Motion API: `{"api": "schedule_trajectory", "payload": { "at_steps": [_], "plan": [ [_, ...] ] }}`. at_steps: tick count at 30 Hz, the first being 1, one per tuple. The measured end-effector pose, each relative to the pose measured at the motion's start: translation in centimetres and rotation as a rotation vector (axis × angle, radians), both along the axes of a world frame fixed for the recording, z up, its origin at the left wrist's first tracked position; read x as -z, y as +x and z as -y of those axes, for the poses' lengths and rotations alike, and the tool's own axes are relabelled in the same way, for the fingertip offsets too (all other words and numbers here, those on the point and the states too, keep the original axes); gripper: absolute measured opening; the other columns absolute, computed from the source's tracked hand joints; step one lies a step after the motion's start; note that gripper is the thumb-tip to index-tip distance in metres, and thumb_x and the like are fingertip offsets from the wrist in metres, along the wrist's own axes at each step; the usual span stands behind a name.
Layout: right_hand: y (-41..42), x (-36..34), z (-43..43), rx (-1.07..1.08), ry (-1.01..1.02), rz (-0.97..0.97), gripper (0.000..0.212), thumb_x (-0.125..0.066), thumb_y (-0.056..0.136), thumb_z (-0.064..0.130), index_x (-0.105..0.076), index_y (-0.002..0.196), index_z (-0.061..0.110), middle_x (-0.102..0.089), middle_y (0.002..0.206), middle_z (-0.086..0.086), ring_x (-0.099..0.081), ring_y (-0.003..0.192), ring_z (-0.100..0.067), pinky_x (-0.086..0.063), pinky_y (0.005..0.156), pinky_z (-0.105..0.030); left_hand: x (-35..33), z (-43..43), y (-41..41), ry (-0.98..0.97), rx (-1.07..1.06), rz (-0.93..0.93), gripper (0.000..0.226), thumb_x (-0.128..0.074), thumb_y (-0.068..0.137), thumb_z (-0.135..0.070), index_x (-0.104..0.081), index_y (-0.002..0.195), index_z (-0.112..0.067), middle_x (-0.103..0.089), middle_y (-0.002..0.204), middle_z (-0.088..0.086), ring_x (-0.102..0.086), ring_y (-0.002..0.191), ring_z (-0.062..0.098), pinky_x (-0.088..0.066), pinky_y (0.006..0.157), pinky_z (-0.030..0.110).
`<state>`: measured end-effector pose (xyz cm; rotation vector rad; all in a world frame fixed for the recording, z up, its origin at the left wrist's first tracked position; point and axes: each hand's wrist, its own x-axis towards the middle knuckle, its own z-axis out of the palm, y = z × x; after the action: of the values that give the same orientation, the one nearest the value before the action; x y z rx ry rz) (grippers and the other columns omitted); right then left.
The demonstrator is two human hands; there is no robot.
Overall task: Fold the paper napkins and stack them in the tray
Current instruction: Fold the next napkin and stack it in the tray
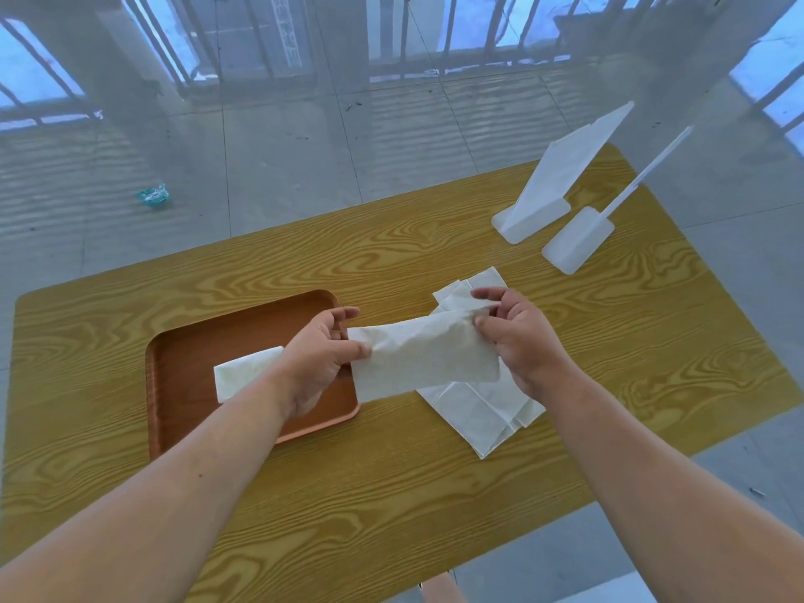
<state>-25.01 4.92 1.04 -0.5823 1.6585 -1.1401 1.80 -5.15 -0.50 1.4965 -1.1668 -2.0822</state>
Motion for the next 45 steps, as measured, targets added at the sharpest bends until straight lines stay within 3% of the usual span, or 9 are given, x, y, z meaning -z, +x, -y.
{"api": "schedule_trajectory", "payload": {
  "at_steps": [3,7,12,17,22,26,34,41,45],
  "plan": [
    [-1.0,-0.5,1.0,0.113,0.002,0.073,0.039,-0.063,0.094,0.007,-0.063,0.128,0.026,-0.068,0.089,-0.002,-0.063,0.088,-0.023,-0.055,0.084,-0.042,-0.4,-0.4,-0.5,0.197,0.000,-0.131,0.048,-0.075,0.085,0.005,-0.066,0.128,-0.013,-0.078,0.116,0.013,-0.077,0.097,0.026,-0.063,0.071,0.035],
    [-0.8,0.2,0.2,0.172,0.150,-0.478,0.045,-0.058,0.090,0.019,-0.054,0.135,0.025,-0.065,0.097,0.008,-0.064,0.087,-0.012,-0.053,0.071,-0.033,0.4,-3.0,-1.9,0.335,-0.115,-0.013,0.023,-0.064,0.096,0.001,-0.068,0.119,-0.002,-0.081,0.108,0.016,-0.080,0.090,0.026,-0.063,0.073,0.037],
    [2.7,2.6,-4.4,-0.279,0.044,-0.870,0.018,-0.063,0.093,0.025,-0.062,0.111,0.028,-0.061,0.082,0.013,-0.057,0.075,-0.004,-0.040,0.063,-0.018,2.1,-7.0,-2.4,0.473,-0.035,0.135,0.022,-0.060,0.101,-0.013,-0.069,0.119,-0.002,-0.083,0.098,0.012,-0.081,0.083,0.023,-0.061,0.083,0.039],
    [5.3,3.9,-7.1,-0.350,0.395,-0.542,0.017,-0.061,0.091,0.043,-0.064,0.085,0.028,-0.071,0.068,0.007,-0.067,0.059,-0.008,-0.058,0.054,-0.035,2.4,-8.7,-1.9,0.513,-0.020,0.090,0.025,-0.063,0.101,-0.017,-0.069,0.120,-0.001,-0.081,0.108,0.017,-0.080,0.085,0.023,-0.060,0.088,0.041],
    [6.3,4.1,-7.5,-0.115,0.487,-0.044,0.037,-0.069,0.093,0.049,-0.062,0.102,0.014,-0.077,0.090,-0.003,-0.078,0.071,-0.021,-0.064,0.060,-0.034,2.3,-8.6,-0.9,0.551,-0.066,-0.079,0.028,-0.062,0.100,-0.017,-0.069,0.124,-0.002,-0.080,0.106,0.015,-0.079,0.084,0.021,-0.060,0.087,0.041],
    [7.4,4.4,-7.2,0.076,0.441,0.344,0.039,-0.075,0.095,0.025,-0.055,0.125,0.010,-0.069,0.120,-0.017,-0.075,0.103,-0.036,-0.065,0.077,-0.044,2.1,-9.0,-0.5,0.550,0.017,-0.109,0.033,-0.063,0.099,-0.015,-0.066,0.129,-0.002,-0.079,0.112,0.014,-0.078,0.089,0.022,-0.060,0.088,0.040],
    [7.5,3.9,-6.2,0.071,0.295,0.217,0.054,-0.064,0.097,0.001,-0.045,0.144,0.020,-0.075,0.121,-0.009,-0.070,0.113,-0.025,-0.055,0.104,-0.050,2.2,-8.6,0.2,0.275,0.194,0.139,0.047,-0.078,0.091,-0.045,-0.072,0.121,-0.009,-0.078,0.108,0.008,-0.076,0.084,0.022,-0.061,0.078,0.039],
    [6.5,2.3,-5.9,-0.027,0.111,0.185,0.067,-0.063,0.096,0.001,-0.041,0.145,0.041,-0.079,0.112,-0.008,-0.072,0.113,-0.024,-0.052,0.106,-0.051,1.2,-6.5,-0.9,-0.001,0.141,0.080,0.076,-0.089,0.081,-0.017,-0.043,0.138,-0.037,-0.082,0.102,0.004,-0.079,0.096,0.020,-0.063,0.079,0.030],
    [5.4,0.7,-4.7,-0.043,0.008,0.225,0.062,-0.061,0.096,-0.004,-0.052,0.135,0.044,-0.077,0.108,-0.014,-0.071,0.102,-0.021,-0.054,0.100,-0.043,-0.2,-4.8,-1.7,-0.097,0.249,0.026,0.068,-0.090,0.080,-0.010,-0.057,0.137,-0.027,-0.083,0.099,0.003,-0.079,0.094,0.017,-0.060,0.074,0.020]
  ]
}}
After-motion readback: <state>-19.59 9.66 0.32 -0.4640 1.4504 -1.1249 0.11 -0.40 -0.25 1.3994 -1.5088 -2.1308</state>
